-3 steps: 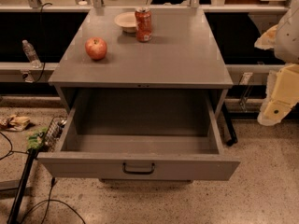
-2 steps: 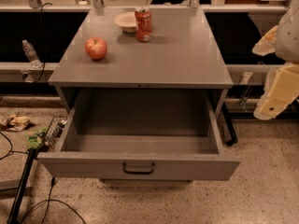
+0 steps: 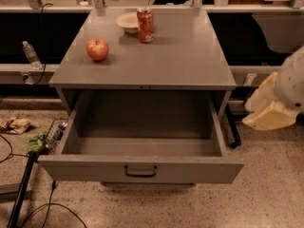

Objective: Close top drawer

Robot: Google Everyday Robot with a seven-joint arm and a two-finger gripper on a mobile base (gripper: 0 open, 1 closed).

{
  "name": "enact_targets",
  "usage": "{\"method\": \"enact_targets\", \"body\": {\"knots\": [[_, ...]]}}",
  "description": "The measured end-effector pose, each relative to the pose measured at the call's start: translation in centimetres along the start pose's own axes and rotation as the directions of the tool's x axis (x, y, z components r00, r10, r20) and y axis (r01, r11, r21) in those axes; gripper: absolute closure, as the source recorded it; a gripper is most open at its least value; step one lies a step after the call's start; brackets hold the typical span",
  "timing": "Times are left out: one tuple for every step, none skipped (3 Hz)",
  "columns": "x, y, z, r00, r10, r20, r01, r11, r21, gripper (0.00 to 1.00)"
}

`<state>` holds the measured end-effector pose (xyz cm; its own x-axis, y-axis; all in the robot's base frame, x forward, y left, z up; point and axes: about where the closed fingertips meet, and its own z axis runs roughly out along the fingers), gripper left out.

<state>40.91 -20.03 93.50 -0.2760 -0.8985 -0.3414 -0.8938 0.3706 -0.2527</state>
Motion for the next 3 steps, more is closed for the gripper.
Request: {"method": "enact_targets", "body": {"knots": [[0.2,3.8,4.5,0.995,0.047,0.089,-0.045,0.9988,-0.016,0.87],[-0.4,7.8,11.0,0.983,0.04,0.181,-0.028,0.9971,-0.071,1.0],[-0.2,11.6,17.3,0.967,0.021,0.253,0.003,0.9957,-0.093,1.0]]}}
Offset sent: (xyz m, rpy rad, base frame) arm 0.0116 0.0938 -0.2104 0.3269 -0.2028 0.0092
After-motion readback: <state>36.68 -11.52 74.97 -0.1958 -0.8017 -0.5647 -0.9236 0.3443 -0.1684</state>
